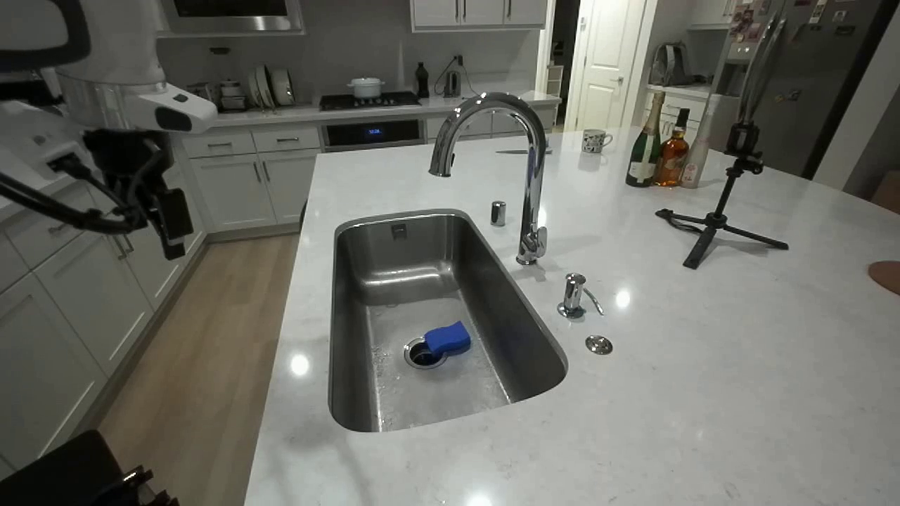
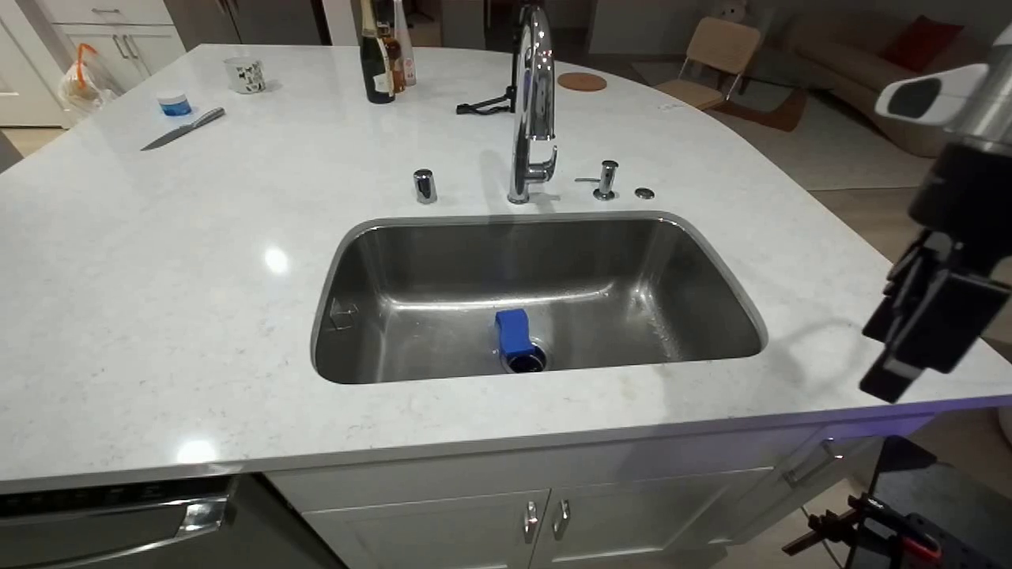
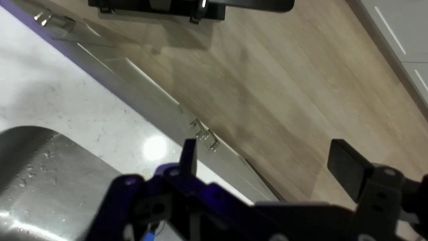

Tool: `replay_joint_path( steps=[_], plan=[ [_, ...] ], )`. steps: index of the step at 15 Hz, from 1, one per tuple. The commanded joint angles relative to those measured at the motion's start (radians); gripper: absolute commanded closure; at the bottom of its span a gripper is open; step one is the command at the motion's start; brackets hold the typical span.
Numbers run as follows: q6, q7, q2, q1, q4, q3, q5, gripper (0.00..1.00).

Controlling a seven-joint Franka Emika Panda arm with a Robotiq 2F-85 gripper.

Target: Push the faucet to the right side of the sink

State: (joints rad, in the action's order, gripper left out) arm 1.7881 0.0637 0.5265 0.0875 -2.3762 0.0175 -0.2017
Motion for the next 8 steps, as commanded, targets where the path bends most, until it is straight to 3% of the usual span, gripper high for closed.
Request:
replay_joint_path(
  steps=[1,8],
  plan=[
    [0.175,-0.051,-0.129,-0.003,0.038,-0.052,-0.017,0.00],
    [0.517,-0.168,-0.328,0.002,0.105,-0.121,0.026,0.00]
  ],
)
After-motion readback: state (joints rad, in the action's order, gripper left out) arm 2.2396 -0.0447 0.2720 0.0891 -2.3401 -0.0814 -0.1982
